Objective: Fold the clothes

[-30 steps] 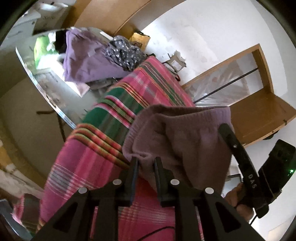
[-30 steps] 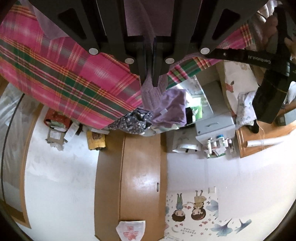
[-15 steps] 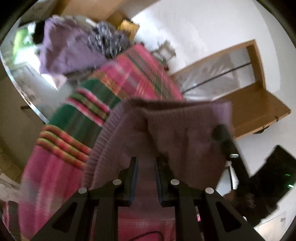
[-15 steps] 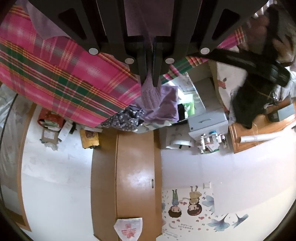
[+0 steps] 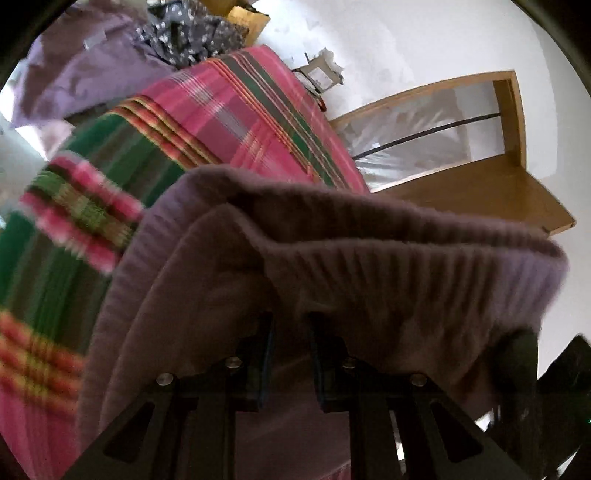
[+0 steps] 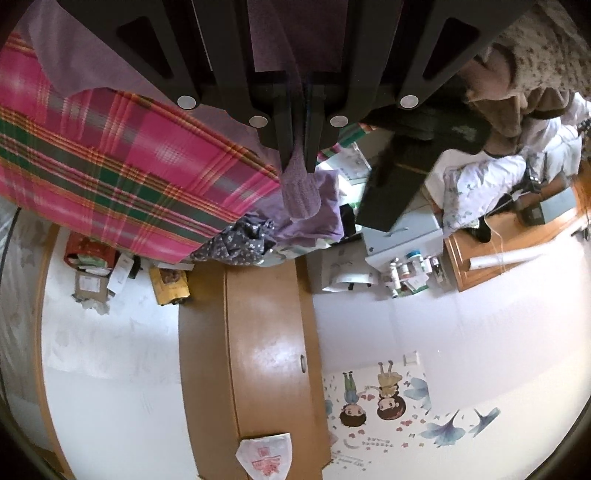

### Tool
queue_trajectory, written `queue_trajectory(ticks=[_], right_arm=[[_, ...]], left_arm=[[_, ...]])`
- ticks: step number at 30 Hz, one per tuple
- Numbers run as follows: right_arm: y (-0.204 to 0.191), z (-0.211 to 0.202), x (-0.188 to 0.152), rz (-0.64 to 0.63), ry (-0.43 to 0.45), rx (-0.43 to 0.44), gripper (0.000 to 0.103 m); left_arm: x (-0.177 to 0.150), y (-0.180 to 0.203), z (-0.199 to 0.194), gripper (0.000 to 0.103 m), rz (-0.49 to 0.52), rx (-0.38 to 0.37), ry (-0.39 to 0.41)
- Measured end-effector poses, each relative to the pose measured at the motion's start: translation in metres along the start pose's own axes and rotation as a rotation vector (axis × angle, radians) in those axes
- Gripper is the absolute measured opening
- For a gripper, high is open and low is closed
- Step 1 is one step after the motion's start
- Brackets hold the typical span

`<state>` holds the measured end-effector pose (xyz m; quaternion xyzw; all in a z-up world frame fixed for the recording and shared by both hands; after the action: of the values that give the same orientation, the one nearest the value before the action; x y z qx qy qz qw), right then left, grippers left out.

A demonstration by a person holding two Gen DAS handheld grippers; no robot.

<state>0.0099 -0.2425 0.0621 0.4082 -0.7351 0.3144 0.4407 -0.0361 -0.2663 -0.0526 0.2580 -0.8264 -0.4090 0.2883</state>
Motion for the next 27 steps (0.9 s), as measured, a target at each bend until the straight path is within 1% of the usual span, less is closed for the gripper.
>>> queue_trajectory(ticks=[2, 3, 4, 6, 7, 9, 10, 13, 17, 19, 23, 27], right_arm=[[-0.001, 0.001, -0.002, 0.003, -0.003, 0.005, 0.005], [-0.001, 0.002, -0.003, 0.004, -0.005, 0.007, 0.005], [-0.001, 0.003, -0.004, 0.006, -0.008, 0.010, 0.005], [-0.002, 0.004, -0.006, 0.009, -0.014, 0.018, 0.005], [-0.002, 0.005, -0.007, 0.010, -0.016, 0.020, 0.005], [-0.004, 0.007, -0.009, 0.012, -0.022, 0.028, 0.005], [-0.005, 0.007, -0.011, 0.012, -0.027, 0.031, 0.005], [-0.008, 0.009, -0.015, 0.012, -0.037, 0.035, 0.005], [-0.013, 0.012, -0.021, 0.009, -0.055, 0.048, 0.005], [-0.020, 0.015, -0.026, 0.001, -0.072, 0.063, 0.005], [-0.033, 0.021, -0.039, -0.025, -0.110, 0.093, 0.005], [-0.042, 0.029, -0.056, -0.049, -0.156, 0.101, 0.005]], left_arm=[[0.009, -0.008, -0.001, 0.017, -0.022, 0.016, 0.023], [0.014, -0.012, -0.004, 0.016, -0.030, 0.019, 0.047], [0.020, -0.017, -0.009, 0.011, -0.032, 0.043, 0.083], [0.030, -0.028, -0.021, 0.010, -0.025, 0.108, 0.158], [0.032, -0.032, -0.024, 0.009, -0.042, 0.106, 0.171], [0.034, -0.041, -0.028, 0.007, -0.079, 0.091, 0.165], [0.034, -0.041, -0.030, 0.005, -0.072, 0.104, 0.175], [0.037, -0.039, -0.034, 0.006, -0.044, 0.153, 0.214], [0.038, -0.044, -0.033, 0.006, -0.071, 0.146, 0.213], [0.040, -0.047, -0.037, 0.006, -0.087, 0.154, 0.236], [0.041, -0.048, -0.044, 0.006, -0.089, 0.160, 0.243], [0.036, -0.049, -0.055, 0.006, -0.090, 0.167, 0.249]])
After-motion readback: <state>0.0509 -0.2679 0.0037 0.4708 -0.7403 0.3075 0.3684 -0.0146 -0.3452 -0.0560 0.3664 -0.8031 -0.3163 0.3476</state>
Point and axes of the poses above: each gripper's, at about its wrist camera, not at the fingertips, and z roughly the way its jaws point, y to its right, x to its top, the point moved 8 cm from there along z, roughly the way its jaws point, and after that the axes turned 5 degrees about y, right-handed, at the moved point
